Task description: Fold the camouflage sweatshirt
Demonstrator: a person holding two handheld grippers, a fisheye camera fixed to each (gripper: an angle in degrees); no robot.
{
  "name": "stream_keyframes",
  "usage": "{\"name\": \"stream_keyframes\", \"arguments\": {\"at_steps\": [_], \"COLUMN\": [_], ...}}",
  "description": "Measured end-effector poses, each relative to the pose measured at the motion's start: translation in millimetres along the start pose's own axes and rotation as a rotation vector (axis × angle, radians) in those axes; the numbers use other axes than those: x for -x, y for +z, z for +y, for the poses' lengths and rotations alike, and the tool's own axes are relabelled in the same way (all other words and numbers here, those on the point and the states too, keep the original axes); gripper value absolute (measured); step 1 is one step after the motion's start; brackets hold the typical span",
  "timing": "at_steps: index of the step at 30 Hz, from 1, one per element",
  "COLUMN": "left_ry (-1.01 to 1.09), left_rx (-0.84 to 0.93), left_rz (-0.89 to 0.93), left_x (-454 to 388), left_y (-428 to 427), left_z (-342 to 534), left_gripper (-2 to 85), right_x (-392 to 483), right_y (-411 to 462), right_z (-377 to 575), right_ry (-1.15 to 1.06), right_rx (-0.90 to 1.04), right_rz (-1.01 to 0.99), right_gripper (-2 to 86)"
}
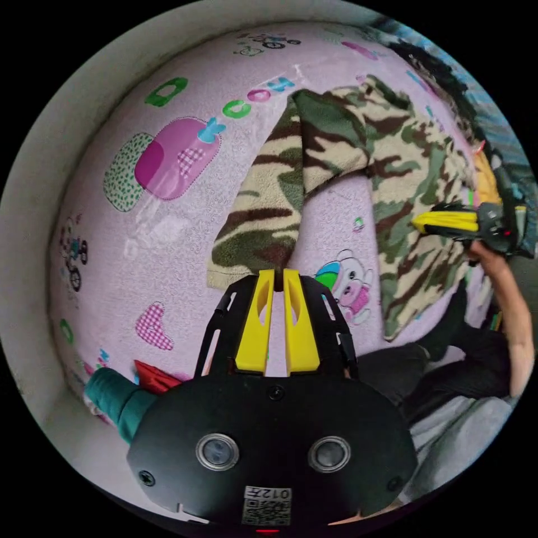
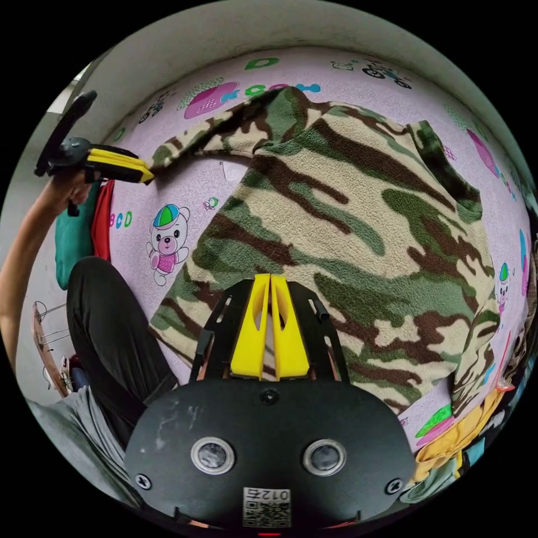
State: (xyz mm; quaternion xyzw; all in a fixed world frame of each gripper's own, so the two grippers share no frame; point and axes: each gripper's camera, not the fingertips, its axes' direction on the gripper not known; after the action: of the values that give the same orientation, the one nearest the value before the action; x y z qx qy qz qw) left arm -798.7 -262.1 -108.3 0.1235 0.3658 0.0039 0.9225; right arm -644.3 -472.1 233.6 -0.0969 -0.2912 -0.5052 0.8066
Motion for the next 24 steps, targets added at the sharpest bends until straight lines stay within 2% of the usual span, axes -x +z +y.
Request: {"name": "stream_keyframes", "arguments": {"at_steps": [2,4,7,11,16,21,24], "left_ry": [-0.025,-0.036,-0.034,-0.034,-0.015,0.03,0.075], "left_rx": [-0.073,-0.151,-0.224,-0.265,-0.298,-0.325,-0.339], "left_rz": [0.137,0.384,0.561,0.645,0.746,0.845,0.881], "left_x": [25.9,59.6,90.5,111.6,124.4,121.4,111.5], "left_y": [-37.8,-82.3,-125.3,-158.0,-182.7,-197.7,-206.7], "left_z": [6.4,13.9,21.0,24.5,25.2,21.3,13.1], "left_gripper": [1.9,1.8,1.8,1.7,1.6,1.7,1.7], "right_x": [-1.0,-1.2,0.4,8.7,22.3,22.0,5.5], "right_y": [-11.9,-25.2,-53.5,-97.7,-123.3,-133.4,-142.5], "right_z": [6.8,12.2,21.6,38.2,47.8,55.0,63.1], "right_ry": [-0.01,-0.015,-0.034,-0.089,-0.101,-0.075,-0.048], "right_rx": [-0.053,-0.11,-0.232,-0.43,-0.538,-0.604,-0.63], "right_rz": [-0.01,-0.03,-0.109,-0.271,-0.368,-0.334,-0.315], "right_gripper": [-0.8,-0.7,-0.3,4.1,11.2,12.7,10.0]}}
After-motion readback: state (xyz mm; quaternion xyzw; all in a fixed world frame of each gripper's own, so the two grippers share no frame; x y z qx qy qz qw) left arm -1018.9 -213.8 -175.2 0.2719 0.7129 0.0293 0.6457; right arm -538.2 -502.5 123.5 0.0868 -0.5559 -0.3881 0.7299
